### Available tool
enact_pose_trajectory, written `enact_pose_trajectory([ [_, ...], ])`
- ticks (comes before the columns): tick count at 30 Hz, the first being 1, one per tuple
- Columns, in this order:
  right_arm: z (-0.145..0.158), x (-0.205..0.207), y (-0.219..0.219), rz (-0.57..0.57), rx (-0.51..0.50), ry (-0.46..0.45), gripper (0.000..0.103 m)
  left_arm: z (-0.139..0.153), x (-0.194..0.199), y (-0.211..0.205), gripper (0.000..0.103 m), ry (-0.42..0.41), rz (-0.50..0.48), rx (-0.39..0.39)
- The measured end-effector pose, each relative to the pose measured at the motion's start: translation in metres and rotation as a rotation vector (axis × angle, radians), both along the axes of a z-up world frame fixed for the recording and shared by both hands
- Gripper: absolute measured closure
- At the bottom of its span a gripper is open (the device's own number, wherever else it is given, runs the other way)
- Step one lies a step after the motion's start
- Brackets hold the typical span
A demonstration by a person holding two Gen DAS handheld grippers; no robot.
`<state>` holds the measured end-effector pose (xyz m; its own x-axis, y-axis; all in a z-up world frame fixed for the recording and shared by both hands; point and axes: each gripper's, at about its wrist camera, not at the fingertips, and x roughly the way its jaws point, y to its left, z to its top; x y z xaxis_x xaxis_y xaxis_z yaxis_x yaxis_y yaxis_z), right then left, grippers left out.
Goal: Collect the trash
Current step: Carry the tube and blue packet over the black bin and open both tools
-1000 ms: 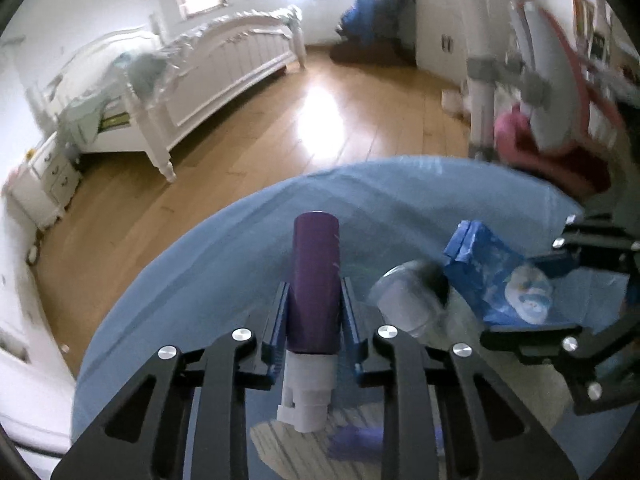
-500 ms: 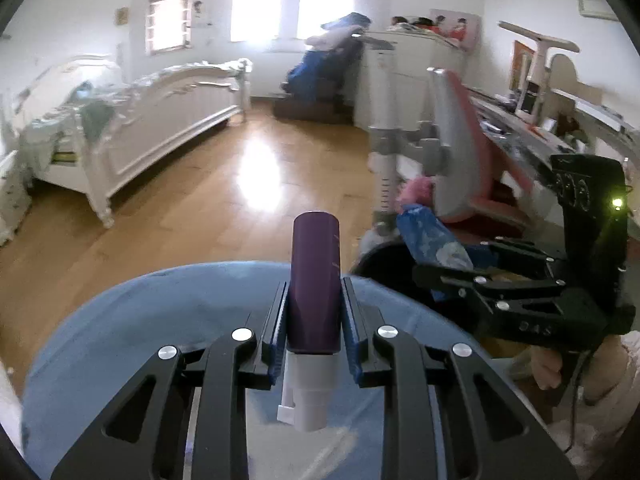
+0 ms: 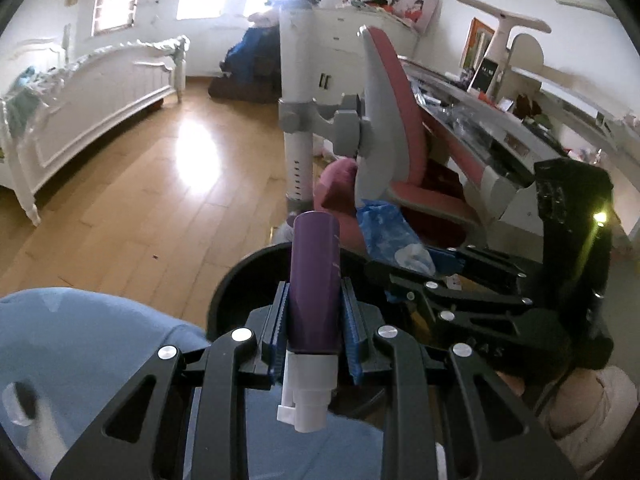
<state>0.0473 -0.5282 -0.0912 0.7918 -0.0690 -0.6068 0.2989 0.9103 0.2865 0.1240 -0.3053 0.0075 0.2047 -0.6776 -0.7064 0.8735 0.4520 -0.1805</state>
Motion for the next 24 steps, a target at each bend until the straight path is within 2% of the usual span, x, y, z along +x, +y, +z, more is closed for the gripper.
enact_pose_trajectory([
  [13, -0.026, 0.006, -0.022, -0.022, 0.045, 0.037, 0.059, -0.019, 0.004, -0.019, 0.077, 0.03, 0.005, 0.051],
  [16, -0.025, 0.005, -0.021, -0.033, 0.046, 0.041, 0.057, -0.02, 0.002, -0.023, 0.075, 0.013, 0.016, 0.071],
  [17, -0.026, 0.006, -0.022, -0.035, 0.044, 0.047, 0.057, -0.019, 0.002, -0.024, 0.073, 0.006, 0.022, 0.078],
  [18, -0.026, 0.006, -0.022, -0.039, 0.04, 0.051, 0.053, -0.02, 0.002, -0.024, 0.058, 0.001, 0.028, 0.081],
  [19, -0.026, 0.006, -0.022, -0.042, 0.037, 0.053, 0.043, -0.019, 0.002, -0.023, 0.041, -0.006, 0.039, 0.081],
  [20, -0.026, 0.006, -0.02, -0.047, 0.031, 0.053, 0.037, -0.017, 0.001, -0.02, 0.035, -0.018, 0.051, 0.07],
  [21, -0.026, 0.005, -0.019, -0.05, 0.024, 0.051, 0.031, -0.015, 0.001, -0.018, 0.031, -0.023, 0.056, 0.061],
  [24, -0.024, 0.006, -0.016, -0.052, 0.017, 0.048, 0.029, -0.011, 0.002, -0.009, 0.031, -0.022, 0.077, 0.053],
])
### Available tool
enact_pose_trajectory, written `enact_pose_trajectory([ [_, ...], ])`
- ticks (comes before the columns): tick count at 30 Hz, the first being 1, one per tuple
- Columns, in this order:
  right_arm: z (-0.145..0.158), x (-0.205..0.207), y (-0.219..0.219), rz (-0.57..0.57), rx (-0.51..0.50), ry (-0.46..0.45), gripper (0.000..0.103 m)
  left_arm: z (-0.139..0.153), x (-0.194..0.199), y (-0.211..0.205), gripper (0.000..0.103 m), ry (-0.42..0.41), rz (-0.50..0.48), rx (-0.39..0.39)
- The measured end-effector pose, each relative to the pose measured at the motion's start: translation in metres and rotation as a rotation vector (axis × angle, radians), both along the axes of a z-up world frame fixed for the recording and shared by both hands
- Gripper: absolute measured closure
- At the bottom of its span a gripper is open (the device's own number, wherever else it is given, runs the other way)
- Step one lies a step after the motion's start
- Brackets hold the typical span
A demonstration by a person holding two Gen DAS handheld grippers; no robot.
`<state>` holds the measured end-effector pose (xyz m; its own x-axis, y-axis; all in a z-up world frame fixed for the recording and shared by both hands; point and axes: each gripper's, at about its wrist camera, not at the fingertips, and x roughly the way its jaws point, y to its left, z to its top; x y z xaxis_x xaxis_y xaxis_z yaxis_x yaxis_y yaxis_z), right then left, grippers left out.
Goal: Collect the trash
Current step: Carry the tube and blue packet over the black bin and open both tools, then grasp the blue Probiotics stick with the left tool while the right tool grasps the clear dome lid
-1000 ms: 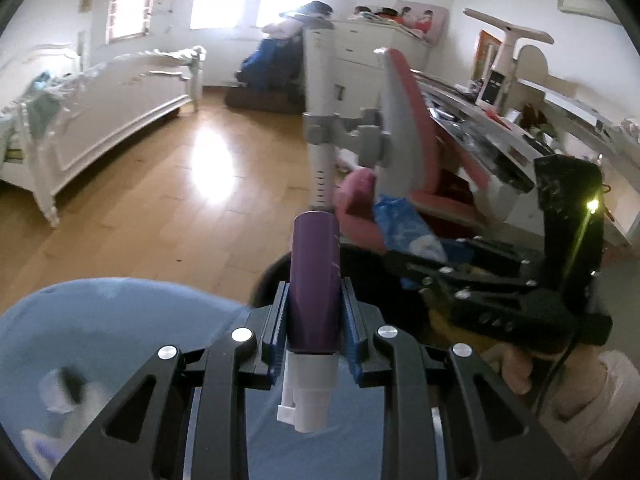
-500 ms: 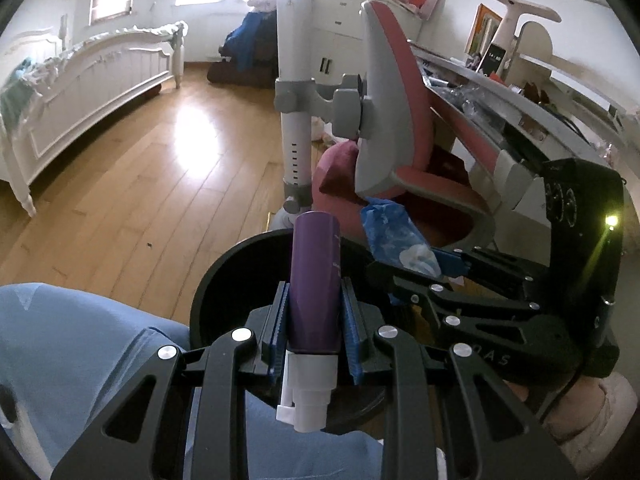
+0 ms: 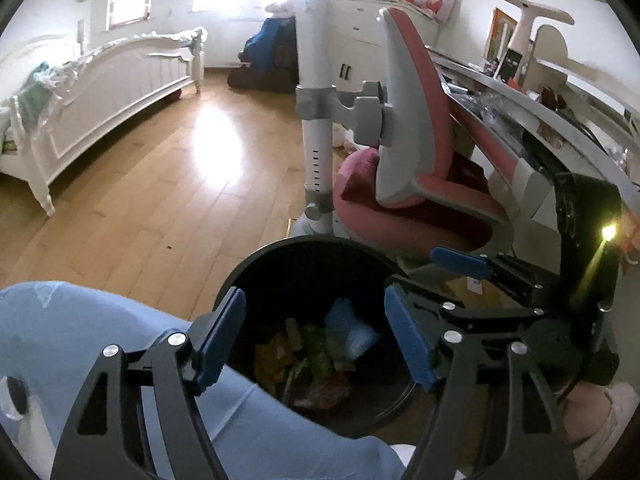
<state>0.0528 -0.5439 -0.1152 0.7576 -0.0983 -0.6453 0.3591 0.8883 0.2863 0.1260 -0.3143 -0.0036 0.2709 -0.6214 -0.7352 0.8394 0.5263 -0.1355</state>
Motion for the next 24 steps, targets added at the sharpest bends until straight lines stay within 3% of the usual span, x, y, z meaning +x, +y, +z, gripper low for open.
enact_pose_trajectory([
  [7, 0.011, 0.008, 0.021, 0.061, 0.004, -0.023, 0.029, 0.014, 0.003, 0.047, 0.023, -0.037, 0.115, -0.006],
  [14, 0.028, 0.03, 0.073, 0.184, -0.023, -0.054, 0.029, 0.018, 0.021, 0.126, 0.023, -0.044, 0.348, 0.022],
  [24, 0.043, 0.058, 0.153, 0.36, -0.05, -0.062, 0.029, 0.017, 0.035, 0.224, 0.023, -0.062, 0.602, 0.044],
])
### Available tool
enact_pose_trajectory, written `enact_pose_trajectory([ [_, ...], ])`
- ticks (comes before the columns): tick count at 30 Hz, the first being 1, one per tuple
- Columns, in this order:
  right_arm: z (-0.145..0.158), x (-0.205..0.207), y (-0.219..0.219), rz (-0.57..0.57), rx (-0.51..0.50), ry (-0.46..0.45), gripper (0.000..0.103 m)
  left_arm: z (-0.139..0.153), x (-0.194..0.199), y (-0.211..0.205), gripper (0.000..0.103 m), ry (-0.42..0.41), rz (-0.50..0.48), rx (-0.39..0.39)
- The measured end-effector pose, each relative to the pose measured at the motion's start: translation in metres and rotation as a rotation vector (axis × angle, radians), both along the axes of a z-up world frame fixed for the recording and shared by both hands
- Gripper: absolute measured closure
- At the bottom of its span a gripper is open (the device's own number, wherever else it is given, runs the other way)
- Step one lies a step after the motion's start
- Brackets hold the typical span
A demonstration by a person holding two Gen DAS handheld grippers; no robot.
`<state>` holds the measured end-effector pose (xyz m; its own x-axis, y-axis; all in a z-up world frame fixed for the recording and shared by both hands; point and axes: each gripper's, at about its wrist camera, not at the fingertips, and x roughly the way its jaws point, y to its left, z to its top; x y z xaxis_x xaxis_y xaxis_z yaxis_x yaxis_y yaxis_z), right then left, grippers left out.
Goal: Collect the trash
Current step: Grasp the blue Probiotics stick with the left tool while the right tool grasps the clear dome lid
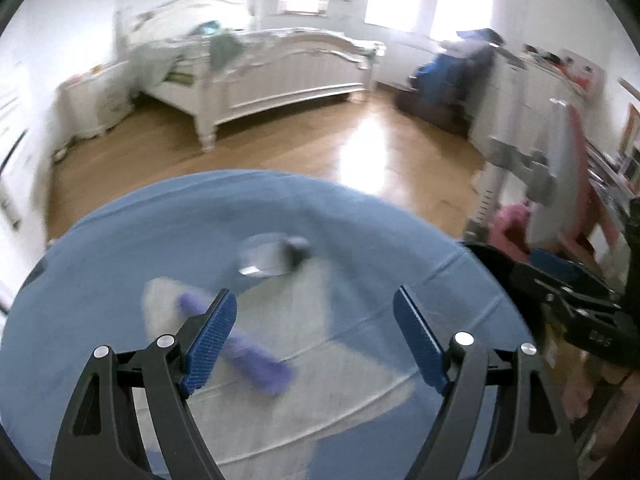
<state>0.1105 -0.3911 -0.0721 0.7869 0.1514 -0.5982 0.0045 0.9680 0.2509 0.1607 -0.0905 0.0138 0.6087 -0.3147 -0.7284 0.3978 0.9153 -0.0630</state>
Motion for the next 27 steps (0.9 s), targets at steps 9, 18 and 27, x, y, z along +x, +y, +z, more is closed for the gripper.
enact_pose_trajectory([
  [9, 0.012, 0.041, 0.085, 0.22, -0.053, 0.007, 0.029, -0.016, 0.016, 0.047, 0.023, 0.048, 0.133, 0.041],
  [18, 0.004, 0.094, 0.135, 0.344, -0.131, 0.049, 0.032, -0.038, 0.026, 0.049, 0.04, 0.07, 0.131, 0.116],
  [27, -0.009, 0.139, 0.169, 0.462, -0.248, 0.067, 0.033, -0.034, 0.036, 0.081, 0.081, 0.068, 0.092, 0.095],
])
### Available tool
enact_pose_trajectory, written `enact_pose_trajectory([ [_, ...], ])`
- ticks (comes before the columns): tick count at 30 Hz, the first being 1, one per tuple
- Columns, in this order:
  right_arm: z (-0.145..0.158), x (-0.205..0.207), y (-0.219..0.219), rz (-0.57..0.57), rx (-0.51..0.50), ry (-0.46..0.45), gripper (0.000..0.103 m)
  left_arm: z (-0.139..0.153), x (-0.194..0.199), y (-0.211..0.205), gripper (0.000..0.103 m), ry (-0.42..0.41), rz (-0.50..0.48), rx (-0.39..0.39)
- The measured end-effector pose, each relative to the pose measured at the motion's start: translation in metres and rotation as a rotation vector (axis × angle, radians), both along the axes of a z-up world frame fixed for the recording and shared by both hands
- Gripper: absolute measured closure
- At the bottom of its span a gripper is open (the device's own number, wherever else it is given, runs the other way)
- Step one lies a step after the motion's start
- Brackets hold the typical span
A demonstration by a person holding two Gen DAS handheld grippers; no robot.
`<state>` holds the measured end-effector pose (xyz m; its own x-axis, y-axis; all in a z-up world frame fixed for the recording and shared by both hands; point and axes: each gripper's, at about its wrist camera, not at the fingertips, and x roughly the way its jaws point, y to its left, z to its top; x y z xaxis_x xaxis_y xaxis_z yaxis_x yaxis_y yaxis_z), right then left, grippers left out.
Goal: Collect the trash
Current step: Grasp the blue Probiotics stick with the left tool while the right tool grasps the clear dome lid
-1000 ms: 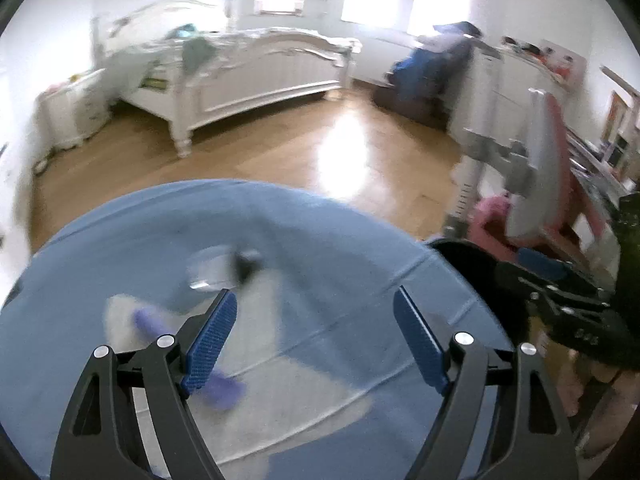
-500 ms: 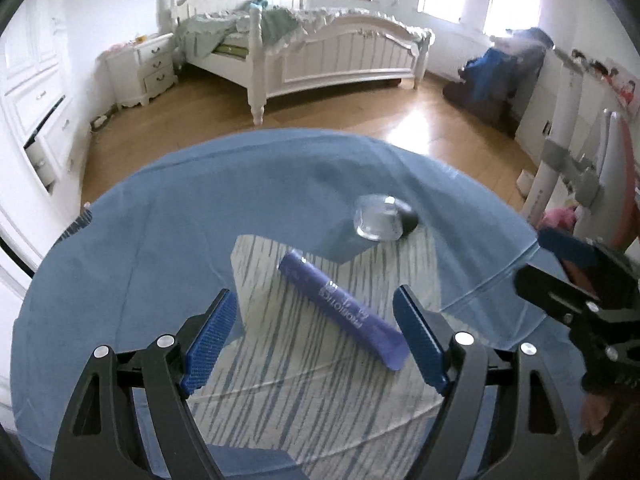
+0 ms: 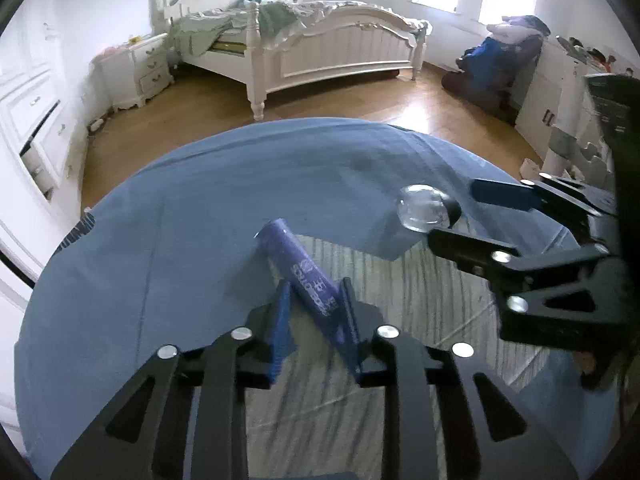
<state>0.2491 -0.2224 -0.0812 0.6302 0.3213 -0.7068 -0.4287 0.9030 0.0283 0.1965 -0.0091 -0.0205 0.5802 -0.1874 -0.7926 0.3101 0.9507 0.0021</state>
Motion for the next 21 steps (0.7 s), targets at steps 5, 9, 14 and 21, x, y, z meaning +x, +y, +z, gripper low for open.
enact_pose_trajectory([
  [5, -0.008, 0.015, 0.002, 0.025, 0.001, 0.04, 0.046, 0.0, -0.002, 0.014, 0.091, -0.011, -0.027, -0.045],
  [9, -0.007, 0.013, -0.002, 0.013, 0.015, 0.041, 0.051, 0.001, 0.0, 0.016, 0.094, -0.006, -0.026, -0.06],
  [14, -0.004, 0.003, -0.011, -0.01, 0.102, 0.066, 0.051, 0.003, -0.003, 0.018, 0.096, -0.024, -0.027, -0.047],
  [21, 0.012, -0.034, -0.051, -0.089, 0.314, 0.074, 0.051, 0.008, 0.002, 0.025, 0.091, 0.008, 0.014, -0.13],
])
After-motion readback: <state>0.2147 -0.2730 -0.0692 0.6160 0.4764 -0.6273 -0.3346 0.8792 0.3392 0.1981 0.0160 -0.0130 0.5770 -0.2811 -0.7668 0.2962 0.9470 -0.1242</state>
